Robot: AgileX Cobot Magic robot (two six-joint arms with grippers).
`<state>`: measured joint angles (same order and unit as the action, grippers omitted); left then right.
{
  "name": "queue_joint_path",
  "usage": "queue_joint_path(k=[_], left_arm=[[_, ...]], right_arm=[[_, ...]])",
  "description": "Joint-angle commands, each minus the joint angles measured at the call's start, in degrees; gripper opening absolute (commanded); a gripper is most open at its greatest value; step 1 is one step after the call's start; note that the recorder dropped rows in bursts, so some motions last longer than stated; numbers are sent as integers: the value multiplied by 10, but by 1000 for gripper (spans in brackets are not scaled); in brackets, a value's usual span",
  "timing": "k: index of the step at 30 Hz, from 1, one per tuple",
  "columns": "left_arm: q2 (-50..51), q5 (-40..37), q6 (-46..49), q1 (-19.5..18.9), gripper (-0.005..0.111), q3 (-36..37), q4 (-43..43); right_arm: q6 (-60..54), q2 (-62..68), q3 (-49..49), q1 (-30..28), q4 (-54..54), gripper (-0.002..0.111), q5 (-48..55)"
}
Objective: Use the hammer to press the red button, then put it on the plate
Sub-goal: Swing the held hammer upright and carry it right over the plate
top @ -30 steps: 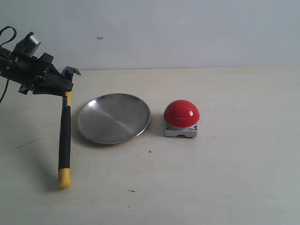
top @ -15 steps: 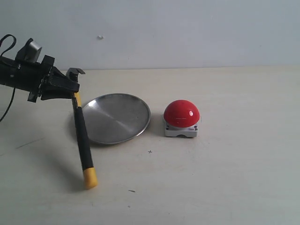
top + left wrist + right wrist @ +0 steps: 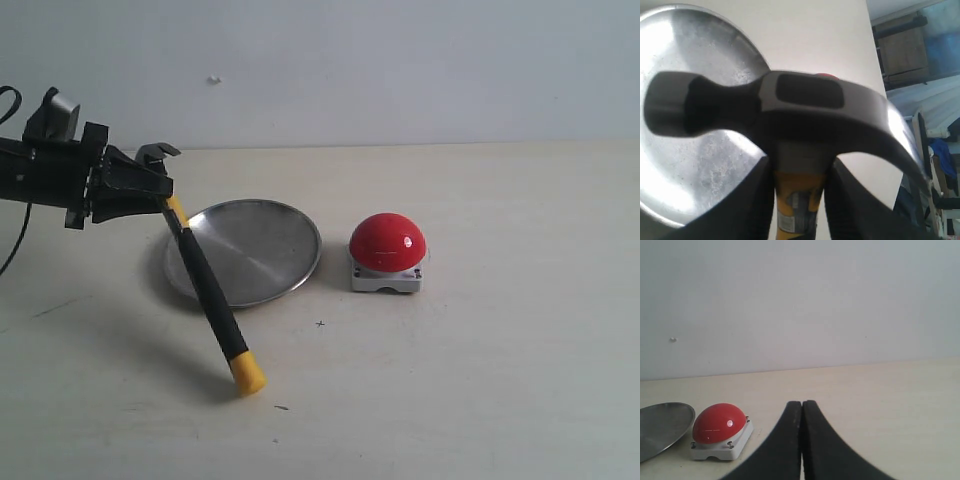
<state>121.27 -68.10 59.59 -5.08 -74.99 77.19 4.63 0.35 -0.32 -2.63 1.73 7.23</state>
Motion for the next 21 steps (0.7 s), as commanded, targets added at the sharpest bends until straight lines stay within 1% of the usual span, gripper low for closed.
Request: queue_joint_path(k=[1,7,21], left_arm=[[-13,-19,21,-1,0,20,66],[-18,-19,48,0,0,38,104],[-27,-19,68,32,0,43,147]], right_arm=[[0,-4,3,-2,-1,0,-1],[0,-4,3,-2,-1,0,-1],[0,-4,3,-2,-1,0,-1]])
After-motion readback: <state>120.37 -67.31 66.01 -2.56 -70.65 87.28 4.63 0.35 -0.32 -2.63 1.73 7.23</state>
